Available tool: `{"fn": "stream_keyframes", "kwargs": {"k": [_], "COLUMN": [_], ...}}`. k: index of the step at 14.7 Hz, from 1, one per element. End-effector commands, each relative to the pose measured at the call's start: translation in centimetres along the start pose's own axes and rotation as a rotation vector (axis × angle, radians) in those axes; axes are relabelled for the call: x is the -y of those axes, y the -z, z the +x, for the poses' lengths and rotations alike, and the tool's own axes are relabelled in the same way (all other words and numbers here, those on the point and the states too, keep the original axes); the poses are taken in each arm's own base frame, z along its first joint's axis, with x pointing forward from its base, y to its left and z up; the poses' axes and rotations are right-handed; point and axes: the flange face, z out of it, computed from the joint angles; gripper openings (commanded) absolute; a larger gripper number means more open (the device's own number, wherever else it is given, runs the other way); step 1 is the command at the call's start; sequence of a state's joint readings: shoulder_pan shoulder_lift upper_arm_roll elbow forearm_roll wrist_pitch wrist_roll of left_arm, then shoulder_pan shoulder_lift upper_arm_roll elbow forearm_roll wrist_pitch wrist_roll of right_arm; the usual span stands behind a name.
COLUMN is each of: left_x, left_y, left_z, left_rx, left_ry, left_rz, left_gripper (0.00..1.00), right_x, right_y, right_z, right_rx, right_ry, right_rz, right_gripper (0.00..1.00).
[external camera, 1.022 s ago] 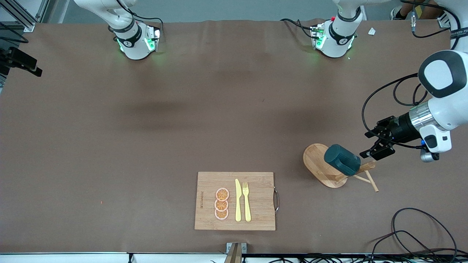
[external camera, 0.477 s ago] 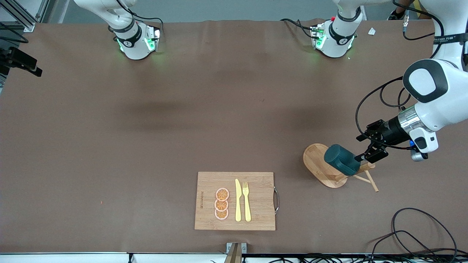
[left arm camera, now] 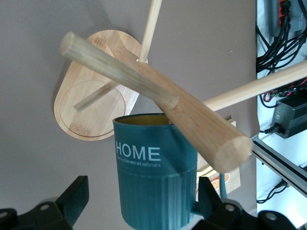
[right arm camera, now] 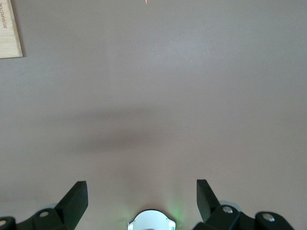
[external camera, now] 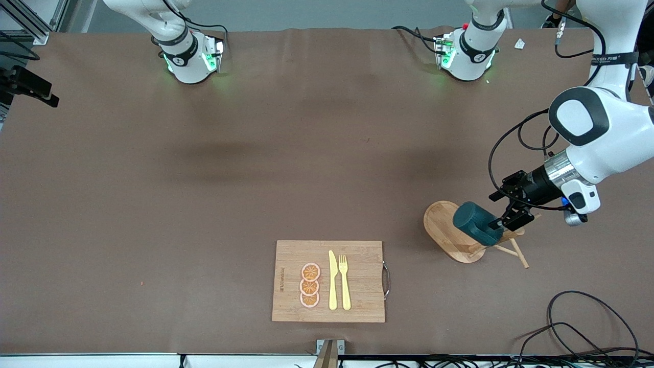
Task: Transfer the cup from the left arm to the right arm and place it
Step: 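Reach the left gripper to the teal mug on the stand and grasp it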
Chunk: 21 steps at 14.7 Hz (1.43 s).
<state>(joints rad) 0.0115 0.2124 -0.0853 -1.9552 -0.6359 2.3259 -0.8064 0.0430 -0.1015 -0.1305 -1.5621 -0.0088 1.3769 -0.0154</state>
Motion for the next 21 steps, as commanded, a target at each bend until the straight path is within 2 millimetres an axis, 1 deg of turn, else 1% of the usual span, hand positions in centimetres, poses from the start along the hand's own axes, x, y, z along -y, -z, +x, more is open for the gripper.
{"fn": "stream_keyframes", "kwargs": {"k": [1, 5, 7, 8, 9, 15, 19, 21], "left_x": [0.1, -0.4, -0.3, -0.8, -0.7, -1.1, -1.2, -1.1], "left_y": [-0.8, -1.3, -2.0, -1.7, -2.1, -2.7, -3.6, -3.8], "left_z": [0.1, 0.4, 0.5, 0.5, 0.7, 0.9, 0.7, 0.8], "left_rx": [0.006, 0.028, 0.034, 0.034, 0.039, 0.055, 0.066, 0.072], "left_ry": [0.026, 0.056, 0.062, 0.061, 0.069, 0.086, 0.091, 0.097], "left_rz": [-0.024, -0.049, -0.045, -0.055, -0.052, -0.064, -0.058, -0.059], "left_gripper": [1.0, 1.0, 1.0, 1.0, 1.0, 0.99, 0.97, 0.93], "right_x": [0.2, 0.0, 0.1, 0.1, 0.2, 0.2, 0.2, 0.1], "right_y": [0.2, 0.2, 0.2, 0.2, 0.3, 0.3, 0.3, 0.3], "right_z": [-0.5, -0.5, -0.5, -0.5, -0.4, -0.4, -0.4, -0.4], "right_rx": [-0.007, -0.007, -0.008, -0.011, -0.013, -0.013, -0.013, -0.013], "right_ry": [0.015, 0.01, 0.012, 0.013, 0.015, 0.015, 0.015, 0.013], "right_rz": [0.004, 0.005, 0.004, 0.004, 0.004, 0.004, 0.004, 0.004], "right_gripper": [1.0, 1.0, 1.0, 1.0, 1.0, 1.0, 1.0, 1.0]}}
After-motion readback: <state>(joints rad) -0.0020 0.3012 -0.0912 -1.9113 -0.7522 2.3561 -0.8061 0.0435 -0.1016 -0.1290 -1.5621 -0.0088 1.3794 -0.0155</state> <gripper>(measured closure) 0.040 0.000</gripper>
